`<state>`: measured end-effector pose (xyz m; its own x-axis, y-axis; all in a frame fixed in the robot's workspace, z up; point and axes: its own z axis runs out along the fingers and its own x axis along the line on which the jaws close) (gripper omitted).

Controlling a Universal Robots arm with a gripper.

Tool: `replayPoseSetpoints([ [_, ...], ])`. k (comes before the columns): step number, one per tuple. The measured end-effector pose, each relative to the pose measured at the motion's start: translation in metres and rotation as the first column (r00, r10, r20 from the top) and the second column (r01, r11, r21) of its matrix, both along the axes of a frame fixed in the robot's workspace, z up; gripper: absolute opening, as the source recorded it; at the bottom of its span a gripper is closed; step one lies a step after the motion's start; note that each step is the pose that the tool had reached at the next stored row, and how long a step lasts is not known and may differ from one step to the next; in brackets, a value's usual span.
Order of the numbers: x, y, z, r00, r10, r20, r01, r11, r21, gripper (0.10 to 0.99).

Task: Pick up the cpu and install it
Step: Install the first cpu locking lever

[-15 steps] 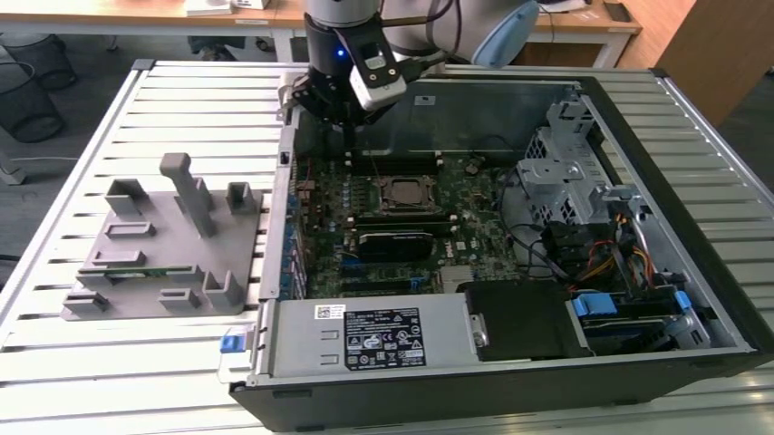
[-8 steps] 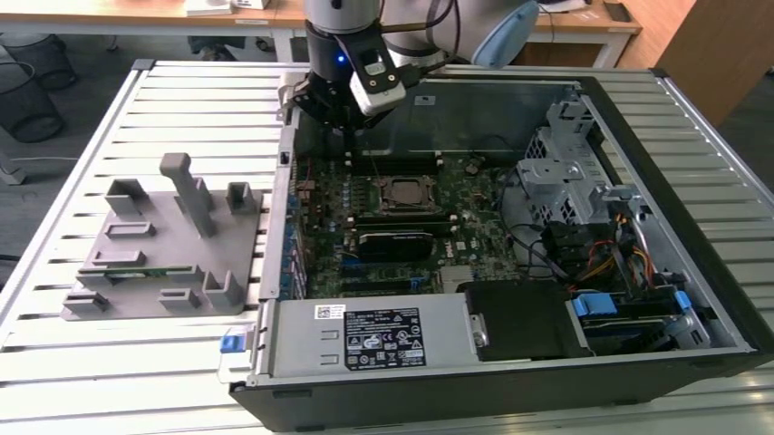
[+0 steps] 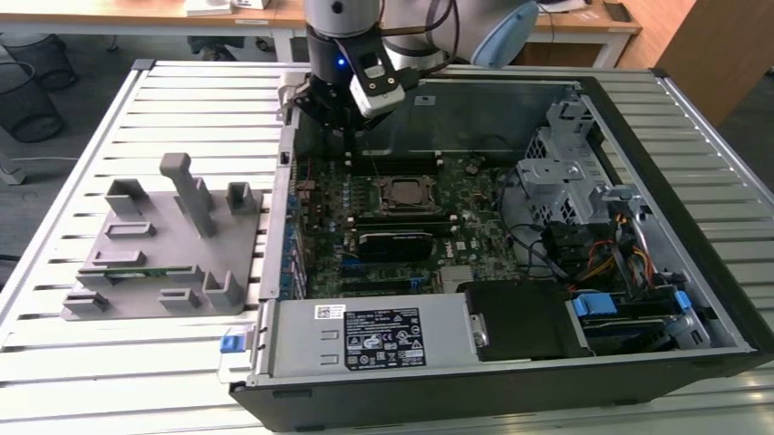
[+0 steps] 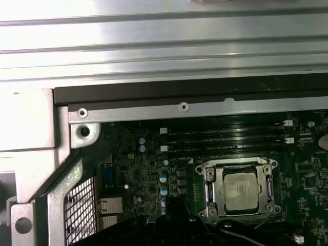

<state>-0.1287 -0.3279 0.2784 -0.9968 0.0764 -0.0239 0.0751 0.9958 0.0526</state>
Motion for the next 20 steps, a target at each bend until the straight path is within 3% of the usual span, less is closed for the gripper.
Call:
replayPoseSetpoints([
  [6, 0.0018, 0.0066, -0.0069, 1.0, 0.0, 0.0, 0.0, 1.0, 0.0, 0.106],
  [20, 0.0022, 0.0068, -0.0106, 1.0, 0.0, 0.0, 0.0, 1.0, 0.0, 0.106],
])
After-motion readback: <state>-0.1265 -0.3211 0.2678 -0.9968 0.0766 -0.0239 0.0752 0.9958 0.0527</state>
